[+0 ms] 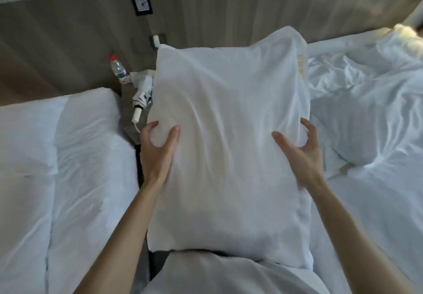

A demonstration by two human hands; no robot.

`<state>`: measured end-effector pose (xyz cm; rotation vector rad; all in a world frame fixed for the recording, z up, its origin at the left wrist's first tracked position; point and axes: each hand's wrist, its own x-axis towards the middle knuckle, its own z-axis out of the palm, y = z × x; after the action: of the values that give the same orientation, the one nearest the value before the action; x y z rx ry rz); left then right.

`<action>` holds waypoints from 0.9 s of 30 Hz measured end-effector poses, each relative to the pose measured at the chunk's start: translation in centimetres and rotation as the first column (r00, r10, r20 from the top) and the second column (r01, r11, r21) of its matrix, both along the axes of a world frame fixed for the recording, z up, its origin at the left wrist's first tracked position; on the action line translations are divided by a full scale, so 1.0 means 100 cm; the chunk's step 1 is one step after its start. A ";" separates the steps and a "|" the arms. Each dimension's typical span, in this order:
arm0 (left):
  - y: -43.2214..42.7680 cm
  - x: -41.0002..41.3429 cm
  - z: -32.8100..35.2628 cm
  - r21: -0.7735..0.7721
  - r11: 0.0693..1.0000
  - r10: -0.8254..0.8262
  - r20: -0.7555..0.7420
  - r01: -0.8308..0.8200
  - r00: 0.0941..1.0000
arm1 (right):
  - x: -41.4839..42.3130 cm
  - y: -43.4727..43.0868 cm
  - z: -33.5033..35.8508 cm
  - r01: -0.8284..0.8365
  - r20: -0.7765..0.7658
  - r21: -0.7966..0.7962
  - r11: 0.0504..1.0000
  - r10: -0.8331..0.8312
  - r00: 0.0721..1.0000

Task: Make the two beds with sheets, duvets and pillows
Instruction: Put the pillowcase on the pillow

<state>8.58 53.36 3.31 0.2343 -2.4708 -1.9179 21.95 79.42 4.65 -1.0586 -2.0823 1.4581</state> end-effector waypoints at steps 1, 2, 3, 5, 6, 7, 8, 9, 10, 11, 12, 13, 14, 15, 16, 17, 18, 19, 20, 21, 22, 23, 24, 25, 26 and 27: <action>0.019 0.001 0.001 0.013 0.999 -0.044 -0.010 0.044 0.999 | 0.012 0.013 0.001 0.045 -0.004 0.003 0.999 -0.045 0.999; 0.037 0.003 0.001 0.020 0.996 -0.089 -0.019 0.089 0.996 | 0.023 0.025 0.002 0.093 -0.008 0.009 0.996 -0.093 0.996; 0.055 0.004 0.001 0.018 0.991 -0.133 -0.022 0.133 0.991 | 0.034 0.037 0.002 0.141 -0.006 0.012 0.990 -0.141 0.990; 0.087 0.006 0.001 0.010 0.975 -0.223 -0.023 0.223 0.975 | 0.053 0.056 0.003 0.220 0.013 0.004 0.975 -0.220 0.975; 0.100 0.005 0.001 0.008 0.964 -0.265 -0.022 0.265 0.964 | 0.061 0.064 0.003 0.255 0.020 -0.001 0.967 -0.255 0.967; 0.113 0.003 0.000 0.009 0.954 -0.300 -0.020 0.301 0.954 | 0.067 0.070 0.002 0.289 0.023 -0.005 0.957 -0.289 0.957; 0.125 -0.001 -0.001 0.012 0.942 -0.334 -0.020 0.334 0.942 | 0.072 0.074 0.002 0.319 0.019 -0.007 0.948 -0.319 0.948; 0.137 -0.005 -0.003 0.010 0.929 -0.369 -0.019 0.370 0.929 | 0.075 0.078 0.000 0.352 0.019 -0.005 0.936 -0.352 0.936; 0.149 -0.011 -0.004 0.007 0.914 -0.405 -0.019 0.405 0.914 | 0.077 0.082 0.000 0.382 0.017 0.000 0.924 -0.382 0.924; 0.161 -0.017 -0.005 0.006 0.899 -0.438 -0.017 0.438 0.899 | 0.077 0.088 -0.002 0.414 0.018 0.001 0.910 -0.414 0.910; 0.173 -0.025 -0.006 0.006 0.884 -0.467 -0.012 0.467 0.884 | 0.076 0.092 -0.004 0.442 0.014 0.006 0.897 -0.443 0.897; 0.185 -0.033 -0.006 0.004 0.870 -0.493 -0.012 0.493 0.870 | 0.073 0.096 -0.007 0.471 0.010 0.013 0.882 -0.471 0.882; 0.196 -0.042 -0.005 0.001 0.855 -0.518 -0.012 0.518 0.855 | 0.069 0.099 -0.008 0.500 0.006 0.020 0.866 -0.501 0.866; 0.208 -0.052 -0.005 -0.003 0.840 -0.543 -0.009 0.543 0.839 | 0.065 0.103 -0.012 0.533 0.002 0.018 0.846 -0.534 0.846; 0.220 -0.062 -0.003 -0.003 0.822 -0.570 -0.010 0.570 0.822 | 0.060 0.107 -0.013 0.566 -0.007 0.013 0.824 -0.566 0.824; 0.232 -0.072 -0.001 -0.005 0.806 -0.592 -0.015 0.592 0.806 | 0.055 0.111 -0.013 0.593 -0.011 0.011 0.805 -0.593 0.805; 0.244 -0.080 0.001 -0.007 0.791 -0.611 -0.019 0.611 0.791 | 0.051 0.115 -0.011 0.615 -0.017 0.014 0.788 -0.615 0.789; 0.256 -0.087 0.004 -0.010 0.777 -0.630 -0.023 0.630 0.777 | 0.046 0.120 -0.008 0.639 -0.023 0.020 0.769 -0.639 0.769; 0.268 -0.094 0.008 -0.012 0.765 -0.645 -0.027 0.644 0.764 | 0.043 0.126 -0.004 0.660 -0.031 0.028 0.751 -0.659 0.751; 0.280 -0.099 0.012 -0.013 0.756 -0.655 -0.034 0.655 0.755 | 0.039 0.133 0.001 0.676 -0.031 0.038 0.736 -0.675 0.737; 0.291 -0.103 0.015 -0.018 0.751 -0.661 -0.041 0.660 0.750 | 0.037 0.140 0.006 0.685 -0.030 0.048 0.727 -0.685 0.728; 0.304 -0.107 0.019 -0.024 0.744 -0.668 -0.043 0.667 0.743 | 0.035 0.147 0.011 0.696 -0.032 0.056 0.716 -0.695 0.718; 0.318 -0.110 0.023 -0.028 0.736 -0.677 -0.044 0.676 0.735 | 0.034 0.156 0.015 0.707 -0.040 0.064 0.704 -0.706 0.707; 0.332 -0.113 0.028 -0.034 0.728 -0.686 -0.049 0.685 0.726 | 0.032 0.165 0.018 0.718 -0.048 0.072 0.692 -0.717 0.696; 0.347 -0.115 0.032 -0.039 0.720 -0.694 -0.060 0.693 0.718 | 0.031 0.175 0.021 0.728 -0.057 0.075 0.682 -0.726 0.686; 0.363 -0.117 0.034 -0.045 0.713 -0.701 -0.071 0.700 0.710 | 0.030 0.186 0.024 0.736 -0.065 0.075 0.673 -0.733 0.677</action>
<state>-3.12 89.66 6.76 -0.9187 -2.7448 -2.0318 24.96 98.01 7.08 -1.5734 -1.3799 0.9251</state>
